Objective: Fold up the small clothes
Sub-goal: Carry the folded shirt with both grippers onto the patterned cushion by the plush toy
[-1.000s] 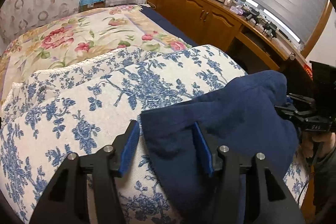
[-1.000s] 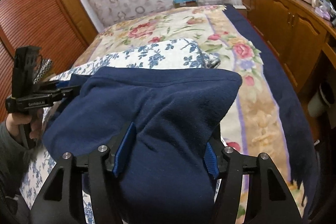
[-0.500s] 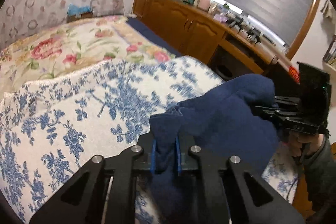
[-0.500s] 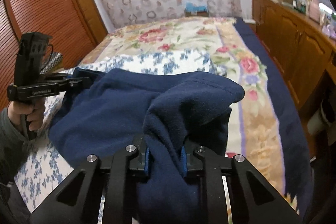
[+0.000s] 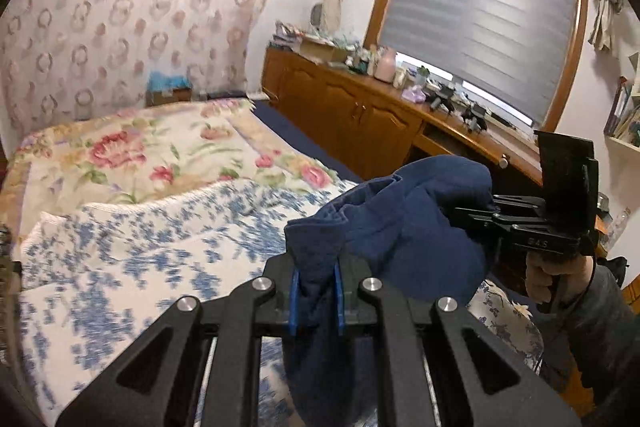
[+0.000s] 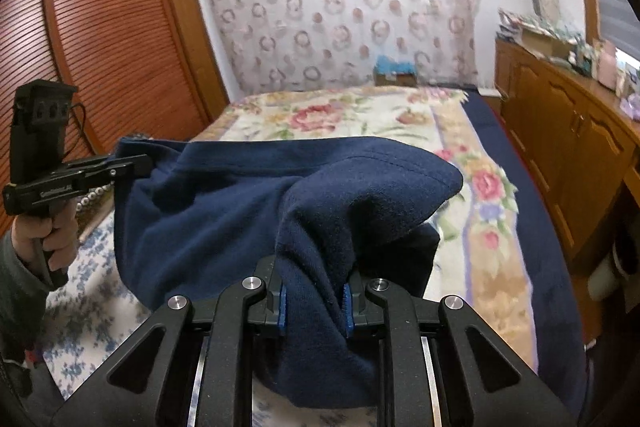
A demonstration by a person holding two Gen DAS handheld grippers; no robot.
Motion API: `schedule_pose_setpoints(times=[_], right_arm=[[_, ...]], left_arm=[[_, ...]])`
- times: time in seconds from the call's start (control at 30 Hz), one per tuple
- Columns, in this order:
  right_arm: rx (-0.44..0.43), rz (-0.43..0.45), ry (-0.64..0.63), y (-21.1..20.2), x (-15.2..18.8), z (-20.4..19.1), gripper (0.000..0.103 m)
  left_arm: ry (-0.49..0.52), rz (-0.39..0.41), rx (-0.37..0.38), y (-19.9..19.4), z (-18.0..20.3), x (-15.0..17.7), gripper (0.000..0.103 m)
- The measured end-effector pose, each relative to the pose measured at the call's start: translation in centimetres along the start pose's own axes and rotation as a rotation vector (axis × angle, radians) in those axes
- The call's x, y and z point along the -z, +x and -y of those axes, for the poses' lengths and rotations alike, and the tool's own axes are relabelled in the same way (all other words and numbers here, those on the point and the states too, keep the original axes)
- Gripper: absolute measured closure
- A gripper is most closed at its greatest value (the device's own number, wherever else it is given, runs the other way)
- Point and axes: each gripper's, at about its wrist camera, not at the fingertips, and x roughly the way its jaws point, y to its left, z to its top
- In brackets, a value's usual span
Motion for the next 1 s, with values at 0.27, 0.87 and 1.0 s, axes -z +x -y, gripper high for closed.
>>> schedule_pose_setpoints(times=[0.27, 0.87, 1.0], right_arm=[[-0.072, 0.013, -0.123, 2.5, -3.8, -5.9, 0.086], [-0.276, 0.009, -0.424, 10.0, -12.6, -23.3, 0.086], [-0.315, 0.008, -0.525, 12.2, -15.2, -28.5, 0.086]], left_arm=[[-0.025, 0.082, -0.120, -6.5, -3.3, 0.8, 0.093], [-0.135, 0.284, -0.363, -21.0, -12.5, 4.8, 0.093], [-0.177, 0.340, -0.445, -23.8, -14.7, 6.4, 0.093]])
